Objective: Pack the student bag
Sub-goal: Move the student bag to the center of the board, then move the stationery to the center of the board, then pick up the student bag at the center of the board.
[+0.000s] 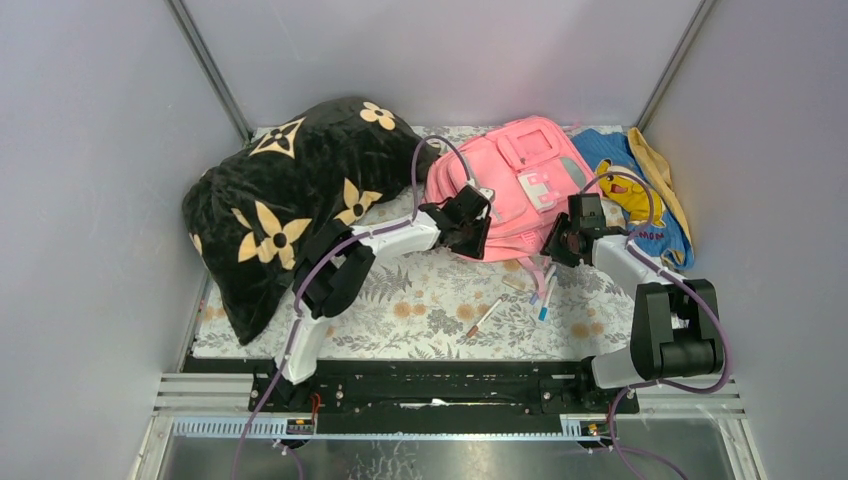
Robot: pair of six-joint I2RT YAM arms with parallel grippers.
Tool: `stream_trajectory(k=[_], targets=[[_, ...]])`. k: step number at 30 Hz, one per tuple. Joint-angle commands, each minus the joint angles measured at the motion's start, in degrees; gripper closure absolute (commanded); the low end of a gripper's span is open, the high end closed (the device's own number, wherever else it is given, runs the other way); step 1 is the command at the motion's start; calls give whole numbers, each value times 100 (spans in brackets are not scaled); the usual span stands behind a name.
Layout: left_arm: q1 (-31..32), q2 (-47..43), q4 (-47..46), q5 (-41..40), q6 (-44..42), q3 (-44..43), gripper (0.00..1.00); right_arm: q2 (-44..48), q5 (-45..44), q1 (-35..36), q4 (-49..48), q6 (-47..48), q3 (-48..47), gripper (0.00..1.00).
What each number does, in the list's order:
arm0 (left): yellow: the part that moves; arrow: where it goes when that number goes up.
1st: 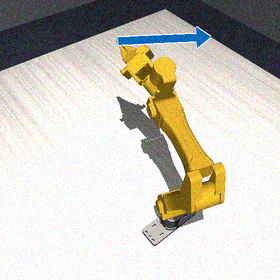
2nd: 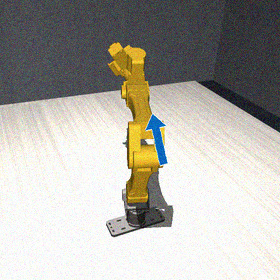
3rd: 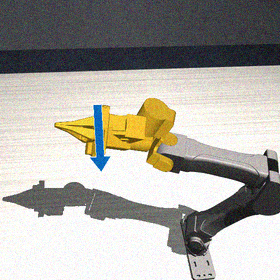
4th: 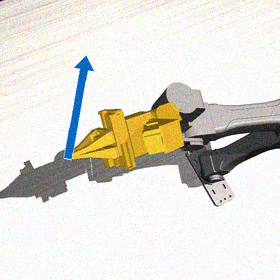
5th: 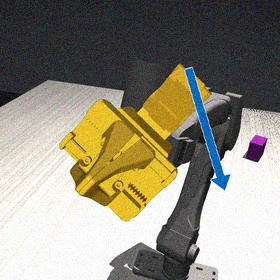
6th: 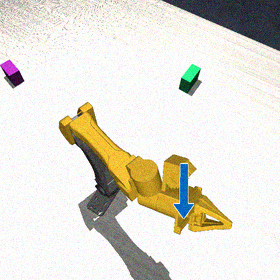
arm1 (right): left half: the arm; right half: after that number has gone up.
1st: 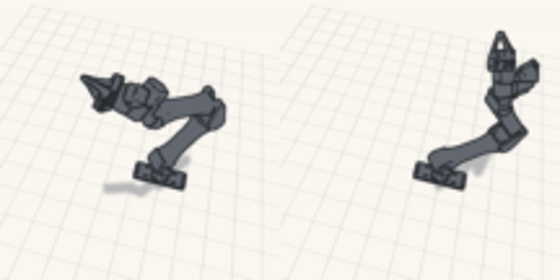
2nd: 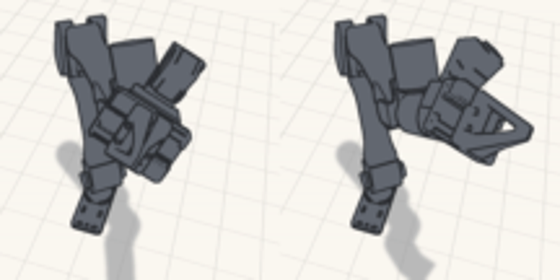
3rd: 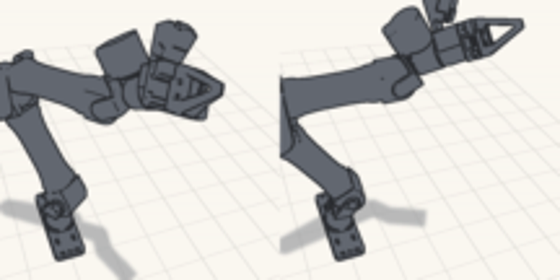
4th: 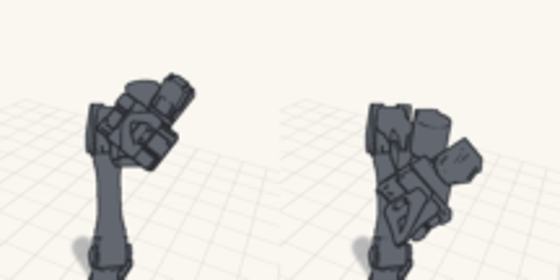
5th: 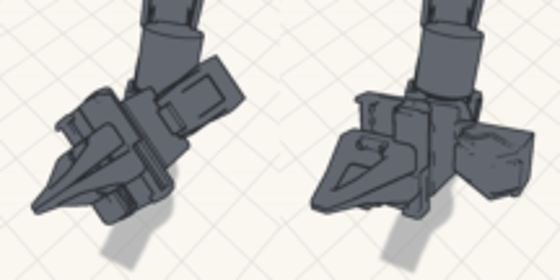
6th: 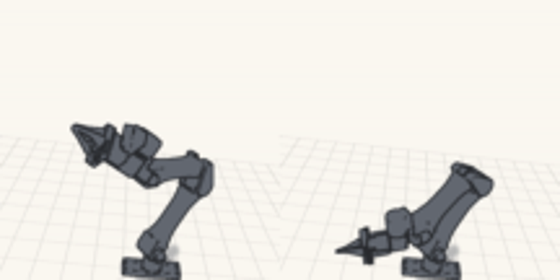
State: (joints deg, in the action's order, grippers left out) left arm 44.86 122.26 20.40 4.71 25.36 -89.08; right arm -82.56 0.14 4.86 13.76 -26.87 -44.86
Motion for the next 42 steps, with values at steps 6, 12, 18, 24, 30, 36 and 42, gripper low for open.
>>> stream_trajectory(k=[6,12,18,24,30,36,42], targets=[[-57,-1532,-404,-408,540,881,19,427,132,-47,-256,-472,-138,40],[-338,-2406,-1118,-1137,2477,2078,1,548,276,-43,-148,-487,-337,39],[-682,-1909,-2360,-817,3164,2458,1,657,315,-47,-26,-421,-323,39],[-750,-1384,-3330,-631,3543,2633,1,908,425,-45,44,-451,-111,39],[-751,-1041,-3443,-609,3688,2507,21,1038,451,-44,102,-458,47,39],[-751,-1627,-2857,-829,3495,2134,100,1187,504,-41,58,-317,349,43],[-763,-1721,-2271,-850,3615,1150,100,1254,399,115,15,-140,430,51]])
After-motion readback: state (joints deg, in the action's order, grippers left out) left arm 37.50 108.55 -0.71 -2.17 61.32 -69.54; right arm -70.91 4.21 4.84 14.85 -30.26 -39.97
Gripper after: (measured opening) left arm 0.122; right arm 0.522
